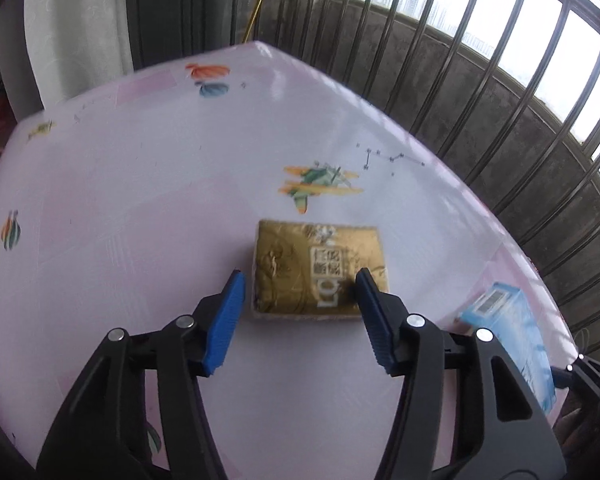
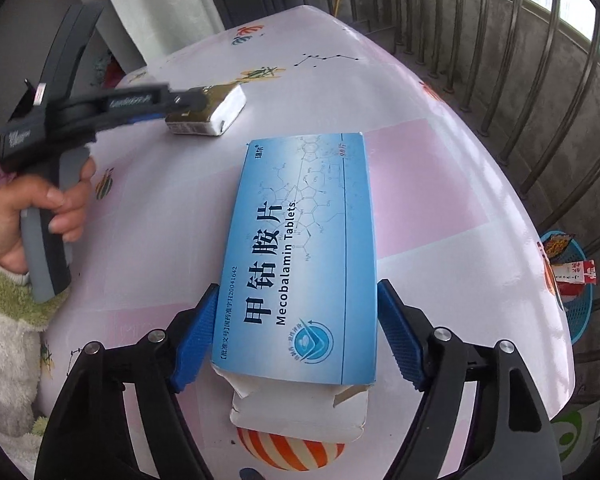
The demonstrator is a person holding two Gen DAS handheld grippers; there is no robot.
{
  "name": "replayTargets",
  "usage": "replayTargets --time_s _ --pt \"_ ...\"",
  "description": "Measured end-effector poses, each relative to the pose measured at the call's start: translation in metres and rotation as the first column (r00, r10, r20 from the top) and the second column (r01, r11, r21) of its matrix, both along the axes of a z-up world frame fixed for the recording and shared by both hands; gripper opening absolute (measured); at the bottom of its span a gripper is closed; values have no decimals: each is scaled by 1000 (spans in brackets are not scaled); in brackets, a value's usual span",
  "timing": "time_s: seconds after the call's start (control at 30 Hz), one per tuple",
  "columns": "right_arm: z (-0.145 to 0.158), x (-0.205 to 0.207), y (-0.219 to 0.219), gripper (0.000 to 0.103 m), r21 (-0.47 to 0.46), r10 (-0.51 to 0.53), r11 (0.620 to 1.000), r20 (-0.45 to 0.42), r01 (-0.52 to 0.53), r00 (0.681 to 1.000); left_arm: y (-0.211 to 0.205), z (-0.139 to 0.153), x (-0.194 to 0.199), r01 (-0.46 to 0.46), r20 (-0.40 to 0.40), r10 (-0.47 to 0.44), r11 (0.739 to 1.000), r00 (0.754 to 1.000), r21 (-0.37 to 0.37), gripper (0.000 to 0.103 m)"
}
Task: Collect trash
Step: 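Grasp the gold snack packet with the left tool while the right tool grasps the blue tablet box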
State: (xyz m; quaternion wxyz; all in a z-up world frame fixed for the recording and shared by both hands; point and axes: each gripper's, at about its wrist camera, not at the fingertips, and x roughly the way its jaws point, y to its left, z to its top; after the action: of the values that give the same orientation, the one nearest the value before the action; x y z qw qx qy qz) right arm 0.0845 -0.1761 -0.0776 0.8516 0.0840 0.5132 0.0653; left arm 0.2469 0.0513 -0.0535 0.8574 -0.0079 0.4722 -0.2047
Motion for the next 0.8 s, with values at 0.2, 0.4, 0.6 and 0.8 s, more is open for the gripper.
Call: replayTargets --time_s 0.2,0.4,0.6,0.8 --pt "1 9 -20 75 40 -40 998 -1 40 999 29 0 -20 -24 -43 22 999 999 -48 39" --pt "-1 8 -26 74 44 -59 997 14 59 998 20 32 3 -42 49 46 996 998 -84 40" --pt "-1 6 -34 74 53 -83 995 19 82 996 -34 16 55 4 47 -6 999 999 43 40" --pt "-1 5 -39 73 67 -77 995 25 76 997 -29 0 42 -8 -29 10 998 1000 60 38"
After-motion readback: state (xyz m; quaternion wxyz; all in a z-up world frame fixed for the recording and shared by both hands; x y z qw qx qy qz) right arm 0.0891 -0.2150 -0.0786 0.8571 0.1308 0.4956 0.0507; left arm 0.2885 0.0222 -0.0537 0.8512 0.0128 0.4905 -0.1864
